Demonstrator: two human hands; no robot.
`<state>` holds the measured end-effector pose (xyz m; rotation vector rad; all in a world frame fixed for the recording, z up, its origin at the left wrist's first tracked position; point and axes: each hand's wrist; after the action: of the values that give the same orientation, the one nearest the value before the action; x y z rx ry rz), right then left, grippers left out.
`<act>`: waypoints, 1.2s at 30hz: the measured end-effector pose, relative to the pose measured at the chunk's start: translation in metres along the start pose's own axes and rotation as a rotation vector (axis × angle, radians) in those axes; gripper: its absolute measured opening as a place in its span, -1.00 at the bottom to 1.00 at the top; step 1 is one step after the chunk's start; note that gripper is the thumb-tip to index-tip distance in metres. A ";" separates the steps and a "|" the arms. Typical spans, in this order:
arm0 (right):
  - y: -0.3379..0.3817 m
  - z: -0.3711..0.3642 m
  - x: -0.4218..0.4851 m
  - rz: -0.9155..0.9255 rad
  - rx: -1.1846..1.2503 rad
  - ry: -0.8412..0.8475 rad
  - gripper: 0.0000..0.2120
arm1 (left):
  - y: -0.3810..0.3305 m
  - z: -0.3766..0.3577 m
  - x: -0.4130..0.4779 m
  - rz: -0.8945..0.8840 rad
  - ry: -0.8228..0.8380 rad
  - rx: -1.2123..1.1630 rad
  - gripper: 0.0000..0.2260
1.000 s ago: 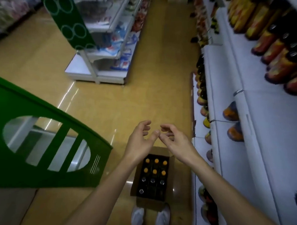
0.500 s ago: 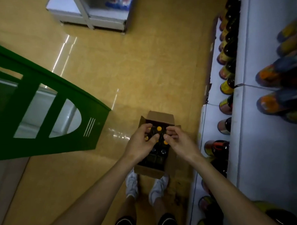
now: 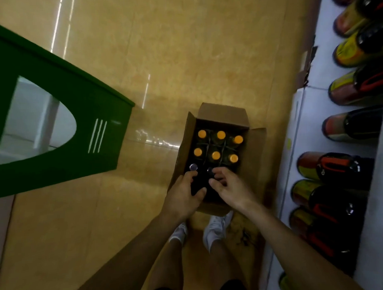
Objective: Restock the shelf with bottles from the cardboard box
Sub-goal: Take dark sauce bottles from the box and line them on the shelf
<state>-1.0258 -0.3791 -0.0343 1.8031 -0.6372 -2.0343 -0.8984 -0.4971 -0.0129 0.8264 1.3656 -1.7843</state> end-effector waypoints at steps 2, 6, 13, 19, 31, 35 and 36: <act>-0.014 -0.012 0.015 -0.017 -0.016 0.027 -0.60 | 0.018 -0.006 0.011 0.027 0.014 0.005 -0.46; -0.043 -0.034 0.052 -0.068 -0.066 0.074 -0.61 | 0.045 -0.021 0.039 0.038 0.043 0.058 -0.41; -0.079 -0.056 0.106 -0.040 -0.190 0.110 -0.63 | 0.069 -0.039 0.080 0.046 0.013 0.118 -0.37; -0.093 -0.087 0.139 0.021 -0.278 0.169 -0.49 | 0.088 -0.050 0.097 0.002 -0.041 0.079 -0.29; -0.109 -0.090 0.153 0.104 -0.380 0.039 -0.52 | 0.101 -0.052 0.095 -0.027 -0.077 -0.234 -0.26; -0.106 -0.079 0.138 0.157 -0.266 -0.015 -0.60 | 0.108 -0.039 0.094 -0.054 0.054 -0.306 -0.19; -0.103 -0.078 0.131 0.178 -0.236 -0.026 -0.61 | 0.111 -0.037 0.093 -0.062 0.077 -0.294 -0.18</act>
<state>-0.9621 -0.3708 -0.2067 1.5317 -0.5195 -1.9277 -0.8515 -0.4957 -0.1548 0.7051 1.6709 -1.5598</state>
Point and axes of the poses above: each hand's wrist, its own x-axis towards the middle knuckle, its own z-axis out of the back of the hand, y = z × x, and after that the axes turned 14 degrees about y, right-handed
